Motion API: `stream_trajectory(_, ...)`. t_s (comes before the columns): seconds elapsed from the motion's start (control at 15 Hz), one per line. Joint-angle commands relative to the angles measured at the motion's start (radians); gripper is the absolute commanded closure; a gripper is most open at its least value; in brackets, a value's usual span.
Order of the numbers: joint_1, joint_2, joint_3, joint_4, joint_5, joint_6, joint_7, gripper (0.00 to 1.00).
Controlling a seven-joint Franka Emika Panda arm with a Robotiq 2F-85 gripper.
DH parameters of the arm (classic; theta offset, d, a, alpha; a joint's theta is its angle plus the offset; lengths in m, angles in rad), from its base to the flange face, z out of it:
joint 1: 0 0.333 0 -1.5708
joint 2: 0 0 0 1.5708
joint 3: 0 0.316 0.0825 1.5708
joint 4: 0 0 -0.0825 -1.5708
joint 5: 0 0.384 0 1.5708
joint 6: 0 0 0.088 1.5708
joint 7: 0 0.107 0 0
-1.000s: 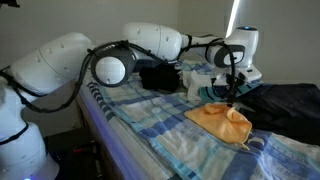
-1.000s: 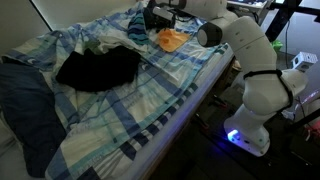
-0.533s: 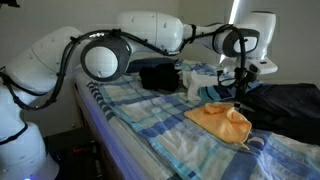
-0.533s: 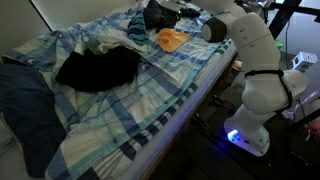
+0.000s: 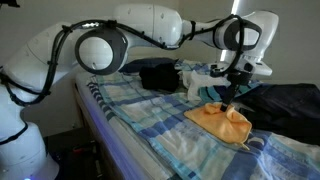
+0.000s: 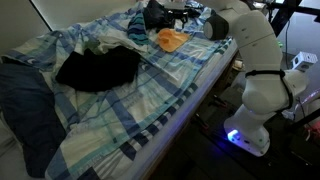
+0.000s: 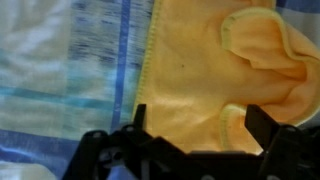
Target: Unfold the yellow towel
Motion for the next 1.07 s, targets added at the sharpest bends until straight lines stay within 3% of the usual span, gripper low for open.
stream_trajectory(0.0, 0.013, -0.07, 0.001, -0.092, -0.018, -0.069, -0.047, 0.0)
stream_trajectory(0.07, 0.002, -0.012, 0.0, -0.016, -0.008, -0.047, -0.014, 0.0)
stream_trajectory(0.4, 0.006, -0.021, 0.0, -0.033, -0.008, -0.056, -0.029, 0.0)
stream_trajectory(1.0, 0.018, -0.075, -0.035, -0.144, -0.013, -0.038, 0.088, 0.0)
